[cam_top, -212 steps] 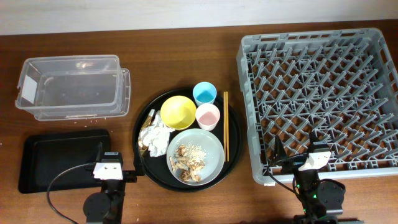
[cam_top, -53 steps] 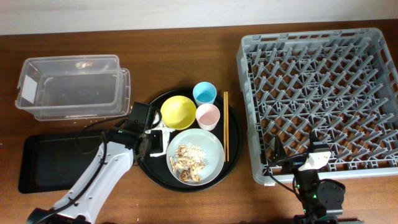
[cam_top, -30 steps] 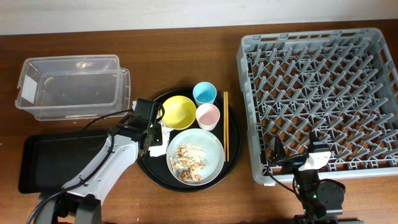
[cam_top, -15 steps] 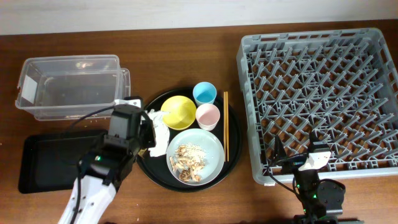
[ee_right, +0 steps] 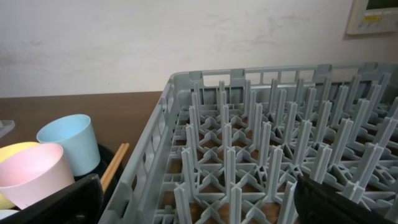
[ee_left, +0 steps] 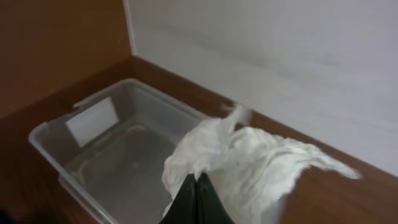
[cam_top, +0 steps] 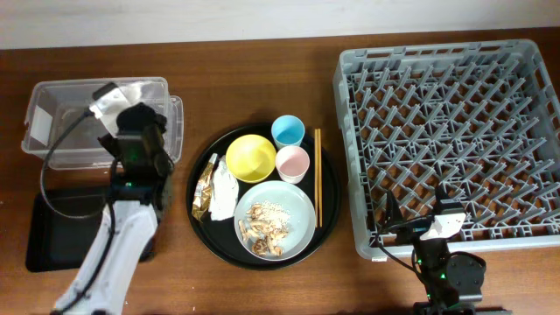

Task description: Sort waste into correct bins and load items into the dishwasher rack

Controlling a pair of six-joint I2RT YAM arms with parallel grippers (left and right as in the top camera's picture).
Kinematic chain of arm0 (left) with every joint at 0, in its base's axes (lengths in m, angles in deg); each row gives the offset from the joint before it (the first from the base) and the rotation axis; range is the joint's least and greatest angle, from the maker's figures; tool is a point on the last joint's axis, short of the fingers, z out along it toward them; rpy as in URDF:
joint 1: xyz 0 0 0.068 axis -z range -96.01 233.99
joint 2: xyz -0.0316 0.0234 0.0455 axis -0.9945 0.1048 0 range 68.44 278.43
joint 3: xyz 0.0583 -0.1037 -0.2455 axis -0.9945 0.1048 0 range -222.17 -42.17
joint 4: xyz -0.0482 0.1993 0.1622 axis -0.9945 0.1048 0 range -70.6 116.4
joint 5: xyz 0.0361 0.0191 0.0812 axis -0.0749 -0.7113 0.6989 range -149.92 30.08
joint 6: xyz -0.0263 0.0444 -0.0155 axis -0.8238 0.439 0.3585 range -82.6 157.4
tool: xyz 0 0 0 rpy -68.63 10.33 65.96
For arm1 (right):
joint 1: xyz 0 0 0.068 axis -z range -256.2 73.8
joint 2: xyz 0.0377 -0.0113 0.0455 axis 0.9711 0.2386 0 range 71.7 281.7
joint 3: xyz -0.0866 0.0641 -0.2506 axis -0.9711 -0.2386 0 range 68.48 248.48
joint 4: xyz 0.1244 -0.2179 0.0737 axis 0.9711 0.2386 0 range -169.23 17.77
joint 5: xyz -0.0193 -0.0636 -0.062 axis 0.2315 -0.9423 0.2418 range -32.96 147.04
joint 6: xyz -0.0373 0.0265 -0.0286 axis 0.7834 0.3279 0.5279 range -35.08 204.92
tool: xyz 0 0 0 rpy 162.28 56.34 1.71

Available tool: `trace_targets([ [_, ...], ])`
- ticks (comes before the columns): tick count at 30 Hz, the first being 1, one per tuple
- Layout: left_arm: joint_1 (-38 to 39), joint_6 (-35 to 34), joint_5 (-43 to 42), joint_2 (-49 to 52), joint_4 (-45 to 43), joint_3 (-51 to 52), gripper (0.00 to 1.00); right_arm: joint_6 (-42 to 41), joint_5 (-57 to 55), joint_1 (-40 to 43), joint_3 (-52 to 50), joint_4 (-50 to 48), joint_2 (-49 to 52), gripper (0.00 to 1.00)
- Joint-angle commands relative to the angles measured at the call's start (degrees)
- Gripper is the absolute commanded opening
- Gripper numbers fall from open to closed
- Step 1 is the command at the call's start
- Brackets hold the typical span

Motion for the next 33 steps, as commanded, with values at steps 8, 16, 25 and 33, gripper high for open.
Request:
trace_targets([
  [8,-6.0,4.3,-3.9,9.1,-10.6,-0.2,0.61,0.0,-0.5,-0.3,-0.5,0.0,-0.3,0.99],
  [16,5.7,3.1,-12.9,-10.8,20.9,-0.2,0.77,0.0,-0.5,-0.3,-0.5,0.0,-0.3,0.98],
  [25,15.9,-3.7,-31.4,-23.0,55.9,1.4,0.59,0.0,-0.5,-0.3,-0.5,0.0,-0.3,0.98],
  [33,15.9,-3.7,-35.0,-1.9,49.5,2.4,0.58,0.0,-0.5,-0.3,-0.5,0.0,-0.3,0.99],
])
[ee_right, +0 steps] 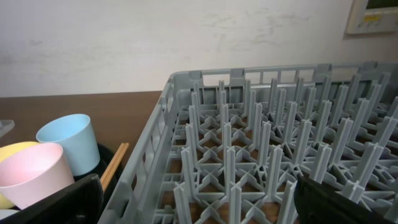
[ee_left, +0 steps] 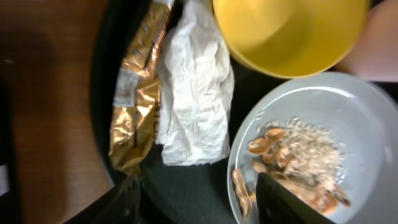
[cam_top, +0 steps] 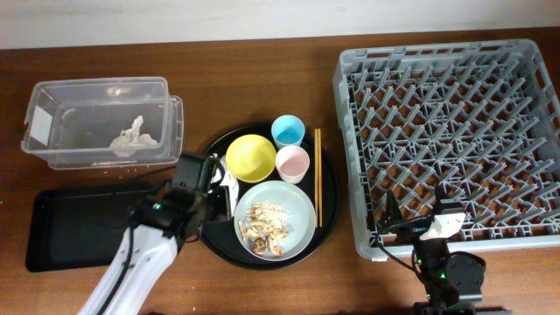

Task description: Sort waste into correct bins and load items into the dishwasher rack

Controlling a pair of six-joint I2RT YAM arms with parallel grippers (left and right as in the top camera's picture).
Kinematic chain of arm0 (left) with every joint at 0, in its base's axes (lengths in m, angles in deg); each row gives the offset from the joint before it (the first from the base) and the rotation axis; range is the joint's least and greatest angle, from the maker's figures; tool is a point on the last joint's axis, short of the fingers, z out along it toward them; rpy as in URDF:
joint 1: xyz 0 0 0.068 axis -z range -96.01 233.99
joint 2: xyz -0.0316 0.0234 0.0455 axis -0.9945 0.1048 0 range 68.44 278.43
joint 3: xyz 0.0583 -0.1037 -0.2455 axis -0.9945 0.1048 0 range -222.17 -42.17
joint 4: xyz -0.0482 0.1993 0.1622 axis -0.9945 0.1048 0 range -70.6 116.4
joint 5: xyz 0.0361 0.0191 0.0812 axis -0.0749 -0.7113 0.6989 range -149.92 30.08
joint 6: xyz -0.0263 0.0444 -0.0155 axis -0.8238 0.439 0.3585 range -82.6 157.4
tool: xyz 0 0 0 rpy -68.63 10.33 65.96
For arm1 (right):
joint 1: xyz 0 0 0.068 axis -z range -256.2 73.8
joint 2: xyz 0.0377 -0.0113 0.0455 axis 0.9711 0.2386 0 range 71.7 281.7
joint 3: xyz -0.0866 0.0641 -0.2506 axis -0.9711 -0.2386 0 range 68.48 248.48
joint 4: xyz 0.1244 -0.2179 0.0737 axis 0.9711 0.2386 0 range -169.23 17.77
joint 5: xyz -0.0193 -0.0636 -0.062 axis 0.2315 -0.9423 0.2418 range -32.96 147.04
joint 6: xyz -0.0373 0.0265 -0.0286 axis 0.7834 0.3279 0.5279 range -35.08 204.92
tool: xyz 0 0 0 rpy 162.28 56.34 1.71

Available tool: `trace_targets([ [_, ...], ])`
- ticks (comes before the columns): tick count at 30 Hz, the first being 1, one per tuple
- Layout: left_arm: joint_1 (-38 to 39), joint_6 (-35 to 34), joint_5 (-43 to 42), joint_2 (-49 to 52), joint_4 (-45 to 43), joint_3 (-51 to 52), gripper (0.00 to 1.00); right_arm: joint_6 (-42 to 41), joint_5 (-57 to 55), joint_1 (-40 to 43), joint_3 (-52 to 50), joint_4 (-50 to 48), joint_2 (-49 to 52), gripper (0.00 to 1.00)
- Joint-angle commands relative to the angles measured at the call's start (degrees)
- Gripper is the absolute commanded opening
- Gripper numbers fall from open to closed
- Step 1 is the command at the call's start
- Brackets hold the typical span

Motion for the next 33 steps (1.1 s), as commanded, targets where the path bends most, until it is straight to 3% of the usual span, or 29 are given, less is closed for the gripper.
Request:
trace_targets([
  [1,0.3,-0.8,-1.1,7.9,-1.8,0.5,0.56,0.0,-0.5,-0.3,-0.5,0.1,-0.4,0.99],
  [12,0.3,-0.8,-1.3,20.6,-11.5,0.5,0.48,0.0,-0.5,-0.3,-0.5,0.1,-0.4,0.99],
  [15,0.3,-0.8,-1.3,21.0,-11.6,0.5,0.46,0.0,-0.5,-0.3,-0.5,0.1,-0.4,0.99],
  [20,0.3,-0.8,-1.3,21.1,-11.6,0.5,0.27,0.0,-0.5,-0.3,-0.5,0.1,-0.4,0.99],
  [30,0.3,-0.8,-1.3,21.1,-11.7,2.9,0.25,0.0,-0.5,-0.3,-0.5,0.1,-0.4,0.99],
  [33,0.3,-1.4,-1.3,21.1,-12.1,3.1,0.18,0.0,-0.5,-0.3,-0.5,0.1,-0.4,0.99],
])
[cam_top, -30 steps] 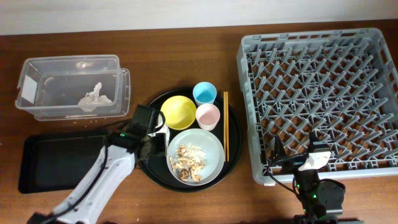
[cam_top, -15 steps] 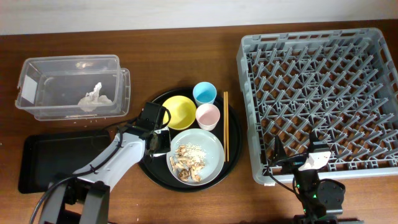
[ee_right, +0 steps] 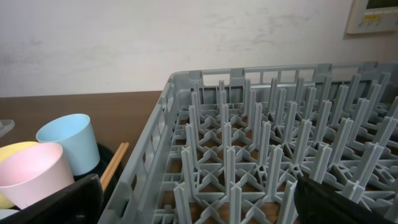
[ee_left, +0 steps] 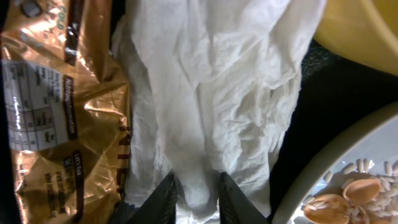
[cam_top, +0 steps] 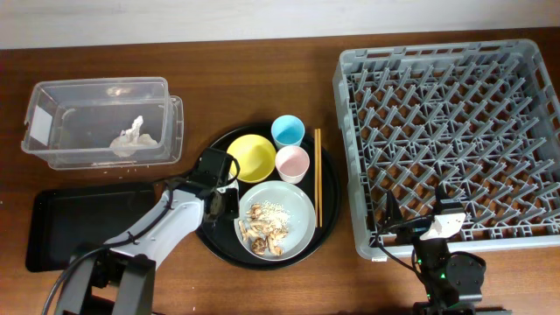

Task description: Sort waste into correct bins and load items into the dishwasher rack

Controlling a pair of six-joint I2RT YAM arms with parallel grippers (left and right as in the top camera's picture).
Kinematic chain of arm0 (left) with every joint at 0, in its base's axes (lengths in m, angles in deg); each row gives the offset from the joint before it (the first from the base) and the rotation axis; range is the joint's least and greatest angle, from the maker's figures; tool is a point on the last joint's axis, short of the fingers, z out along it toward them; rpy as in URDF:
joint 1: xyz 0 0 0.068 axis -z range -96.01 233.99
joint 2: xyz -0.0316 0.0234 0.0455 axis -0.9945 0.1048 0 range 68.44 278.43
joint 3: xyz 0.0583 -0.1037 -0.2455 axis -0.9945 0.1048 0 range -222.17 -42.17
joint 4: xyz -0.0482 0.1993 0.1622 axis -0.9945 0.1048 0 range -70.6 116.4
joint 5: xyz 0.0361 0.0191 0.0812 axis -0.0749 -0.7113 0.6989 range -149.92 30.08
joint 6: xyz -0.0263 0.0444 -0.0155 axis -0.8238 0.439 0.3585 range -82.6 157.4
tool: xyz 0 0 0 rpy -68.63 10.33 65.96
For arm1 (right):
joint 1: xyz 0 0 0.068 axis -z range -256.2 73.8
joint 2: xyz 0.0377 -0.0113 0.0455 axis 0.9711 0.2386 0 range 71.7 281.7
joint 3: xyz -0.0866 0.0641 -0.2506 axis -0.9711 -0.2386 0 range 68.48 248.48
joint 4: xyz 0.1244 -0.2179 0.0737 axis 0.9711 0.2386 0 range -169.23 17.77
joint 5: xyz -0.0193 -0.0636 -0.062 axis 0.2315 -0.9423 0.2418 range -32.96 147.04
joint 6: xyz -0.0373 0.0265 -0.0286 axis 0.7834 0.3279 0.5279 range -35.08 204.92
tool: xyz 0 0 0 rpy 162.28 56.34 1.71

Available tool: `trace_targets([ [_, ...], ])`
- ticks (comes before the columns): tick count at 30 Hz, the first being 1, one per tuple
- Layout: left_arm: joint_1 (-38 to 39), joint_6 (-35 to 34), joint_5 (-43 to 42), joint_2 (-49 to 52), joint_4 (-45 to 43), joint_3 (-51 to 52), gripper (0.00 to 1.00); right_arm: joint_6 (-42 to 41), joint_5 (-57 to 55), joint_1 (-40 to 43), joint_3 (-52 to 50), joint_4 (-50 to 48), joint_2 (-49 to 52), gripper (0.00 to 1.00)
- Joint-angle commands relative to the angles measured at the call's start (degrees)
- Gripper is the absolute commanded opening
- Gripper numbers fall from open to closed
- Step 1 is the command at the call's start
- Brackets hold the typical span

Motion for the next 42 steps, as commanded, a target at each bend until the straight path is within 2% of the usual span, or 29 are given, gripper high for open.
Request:
trace_targets([
  [1,0.3,-0.4,-0.7,0.6,-0.3,0.9,0.14,0.0,-0.5,-0.3,-0.5,0.1,-0.4,0.99],
  [5,0.3,-0.4,-0.7,0.6,-1.0,0.9,0.01,0.0,-0.5,-0.3,-0.5,0.1,-0.4,0.99],
  [10,0.3,-0.4,-2.2,-0.8,1.4,-1.1,0.01,0.0,-0.5,-0.3,-0.5,0.1,-0.4,0.99],
  [19,0.3,-0.4,-2.1,-25.6,10.6,-4.6,0.01,0.0,-0.5,-0.3,-0.5,0.1,-0.4,0.99],
  [23,0.3,-0.4,3.5,-34.4,9.0,-4.6,0.01,0.0,-0.5,-0.3,-0.5,0.1,-0.4,0.99],
  [28,0.2,-0.4,19.6,-41.3,-1.5,-4.6,0.01,0.0,-0.5,-0.3,-0.5,0.1,-0.4,0.99],
  [31,0.1,-0.2,32.4,-39.1,-11.8,-4.6,0.01,0.0,-0.5,-0.3,-0.5,0.1,-0.4,0.99],
  [33,-0.6,0.2,36.6,-34.9,-19.4,-4.6,0.01,0.0,-0.5,-0.3,-0.5,0.1,-0.4,0.99],
  [36,-5.2,6.4,36.7,-26.0,-33.7,-4.6,0.01,0.0,-0.5,-0.3,-0.5,0.1,-0.4,0.99],
  [39,-12.7,7.6,36.7,-14.5,-45.0,-4.6,0.01,0.0,-0.5,-0.3,-0.5,0.1,-0.4,0.99],
  [41,-15.2,7.6,36.7,-9.2,-47.8,-4.6,0.01,0.0,-0.5,-0.3,-0.5,0.1,-0.4,0.99],
  [42,-16.3,7.6,36.6,-6.7,-49.0,-4.6,0.07,0.0,-0.5,-0.3,-0.5,0.1,-0.4,0.99],
])
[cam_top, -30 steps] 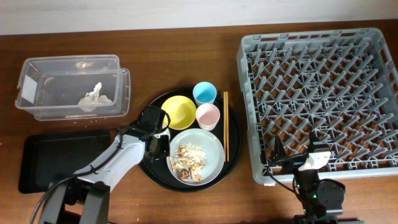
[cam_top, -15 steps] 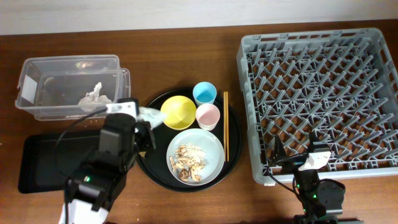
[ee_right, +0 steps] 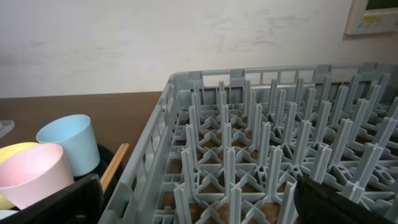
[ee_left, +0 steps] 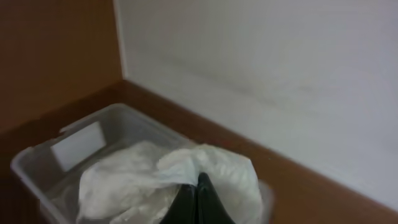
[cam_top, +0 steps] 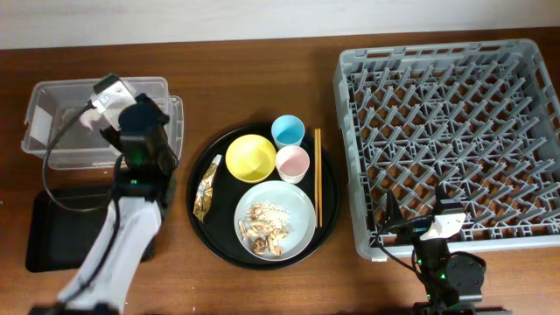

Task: Sort waste into correct bins and load items into the dishwasher rack
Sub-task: 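Drop the tissue into the clear bin with the left gripper, then grasp the gold wrapper on the tray with the left gripper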

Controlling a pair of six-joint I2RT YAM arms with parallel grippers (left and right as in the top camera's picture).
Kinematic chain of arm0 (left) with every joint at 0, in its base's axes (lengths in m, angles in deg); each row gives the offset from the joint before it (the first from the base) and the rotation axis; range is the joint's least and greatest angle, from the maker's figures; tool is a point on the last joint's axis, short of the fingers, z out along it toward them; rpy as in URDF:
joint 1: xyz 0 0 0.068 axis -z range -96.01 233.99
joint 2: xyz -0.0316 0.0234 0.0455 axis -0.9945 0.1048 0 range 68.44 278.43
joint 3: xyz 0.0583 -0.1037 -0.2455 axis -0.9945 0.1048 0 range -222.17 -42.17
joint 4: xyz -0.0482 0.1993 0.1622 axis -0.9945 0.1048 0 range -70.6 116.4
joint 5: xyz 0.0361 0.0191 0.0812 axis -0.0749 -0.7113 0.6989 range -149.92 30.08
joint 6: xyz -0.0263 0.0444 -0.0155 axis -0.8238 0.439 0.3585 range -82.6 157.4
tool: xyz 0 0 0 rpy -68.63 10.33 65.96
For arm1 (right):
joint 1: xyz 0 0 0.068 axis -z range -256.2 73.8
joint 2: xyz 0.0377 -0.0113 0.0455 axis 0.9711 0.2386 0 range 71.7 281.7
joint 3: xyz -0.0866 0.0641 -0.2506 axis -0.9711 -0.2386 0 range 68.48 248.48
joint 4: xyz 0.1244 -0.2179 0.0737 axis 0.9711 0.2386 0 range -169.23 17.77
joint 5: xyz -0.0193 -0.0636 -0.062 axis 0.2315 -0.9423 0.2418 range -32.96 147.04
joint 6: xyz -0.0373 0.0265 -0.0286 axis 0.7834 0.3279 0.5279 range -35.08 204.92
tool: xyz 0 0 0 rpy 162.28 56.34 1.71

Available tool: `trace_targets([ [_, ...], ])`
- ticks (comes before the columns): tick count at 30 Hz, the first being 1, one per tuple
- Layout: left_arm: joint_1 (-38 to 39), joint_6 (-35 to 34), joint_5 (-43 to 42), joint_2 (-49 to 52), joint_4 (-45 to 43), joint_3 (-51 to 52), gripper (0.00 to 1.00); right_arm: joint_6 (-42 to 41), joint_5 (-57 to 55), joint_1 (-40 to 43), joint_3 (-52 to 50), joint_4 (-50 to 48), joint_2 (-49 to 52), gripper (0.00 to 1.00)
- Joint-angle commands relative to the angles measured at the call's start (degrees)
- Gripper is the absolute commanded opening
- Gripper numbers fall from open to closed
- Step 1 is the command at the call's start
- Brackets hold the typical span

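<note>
My left gripper (ee_left: pixel 196 186) is shut on a crumpled white napkin (ee_left: pixel 217 168) and holds it above the clear plastic bin (ee_left: pixel 93 115). Overhead, the left arm (cam_top: pixel 136 136) hangs over that bin (cam_top: pixel 52 87) and hides the gripper's fingers. A gold wrapper (cam_top: pixel 206 188) lies on the round black tray (cam_top: pixel 210 241), beside a yellow bowl (cam_top: pixel 250 157), a blue cup (cam_top: pixel 287 131), a pink cup (cam_top: pixel 292 163) and a plate of food scraps (cam_top: pixel 275 219). My right gripper (ee_right: pixel 196 205) stands open at the near edge of the grey dishwasher rack (cam_top: pixel 455 131).
Wooden chopsticks (cam_top: pixel 317 175) lie on the right side of the tray, next to the rack. A flat black rectangular tray (cam_top: pixel 52 236) sits in front of the clear bin, partly under the left arm. A white wall runs behind the table.
My left gripper was down on the white napkin on the round tray. It is now shut on that napkin, above the clear bin. The napkin is gone from the tray. The right arm has not moved.
At first my left gripper held a napkin over the clear bin. Then that napkin lay in the bin and the gripper was open above a second napkin on the tray. It then straddled that napkin, and now holds it over the bin.
</note>
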Motion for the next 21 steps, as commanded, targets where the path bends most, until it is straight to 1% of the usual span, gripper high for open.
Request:
trace_targets([
  [1,-3.5,1.4,1.0,7.1,-3.6,-0.3,0.20,0.0,-0.5,-0.3,-0.5,0.1,-0.3,0.99],
  [2,-4.4,1.4,0.9,9.0,-5.5,-0.3,0.43,0.0,-0.5,-0.3,-0.5,0.1,-0.3,0.99],
  [3,-5.0,1.4,-0.1,10.7,-7.7,-0.3,0.60,0.0,-0.5,-0.3,-0.5,0.1,-0.3,0.99],
  [5,-5.4,1.4,-3.1,10.9,-8.3,-0.3,0.63,0.0,-0.5,-0.3,-0.5,0.1,-0.3,0.99],
  [6,-5.1,1.4,-3.8,10.4,-8.6,-0.3,0.66,0.0,-0.5,-0.3,-0.5,0.1,-0.3,0.99],
  [7,-4.5,1.4,-3.7,9.7,-8.1,-0.3,0.66,0.0,-0.5,-0.3,-0.5,0.1,-0.3,0.99],
  [8,-3.3,1.4,-3.7,7.8,-6.3,-0.3,0.70,0.0,-0.5,-0.3,-0.5,0.1,-0.3,0.99],
  [9,-1.9,1.4,-3.7,5.0,-3.8,-0.3,0.76,0.0,-0.5,-0.3,-0.5,0.1,-0.3,0.99],
  [10,-0.4,1.4,-3.7,1.9,-1.0,-0.3,0.86,0.0,-0.5,-0.3,-0.5,0.1,-0.3,0.99],
  [11,1.8,1.4,-3.8,-2.1,3.7,-0.3,0.92,0.0,-0.5,-0.3,-0.5,0.1,-0.3,0.99],
  [12,4.1,1.4,-4.2,-6.1,9.7,-0.3,0.92,0.0,-0.5,-0.3,-0.5,0.1,-0.3,0.99],
  [13,6.4,1.4,-7.0,-9.7,17.0,-0.3,0.92,0.0,-0.5,-0.3,-0.5,0.1,-0.3,0.99],
  [14,9.1,1.4,-12.5,-13.4,25.2,-0.3,0.92,0.0,-0.5,-0.3,-0.5,0.1,-0.3,0.99],
  [16,12.8,1.4,-24.6,-16.6,39.2,-0.3,0.92,0.0,-0.5,-0.3,-0.5,0.1,-0.3,0.99],
  [18,14.1,1.3,-27.6,-15.5,47.2,0.0,0.91,0.0,-0.5,-0.3,-0.5,0.1,-0.3,0.99],
  [19,14.1,1.3,-27.9,-14.3,49.8,0.4,0.89,0.0,-0.5,-0.3,-0.5,0.1,-0.3,0.99],
  [20,14.1,1.4,-28.7,-12.0,51.1,0.7,0.82,0.0,-0.5,-0.3,-0.5,0.1,-0.3,0.99],
  [21,14.1,1.3,-29.0,-9.6,51.2,0.7,0.82,0.0,-0.5,-0.3,-0.5,0.1,-0.3,0.99],
])
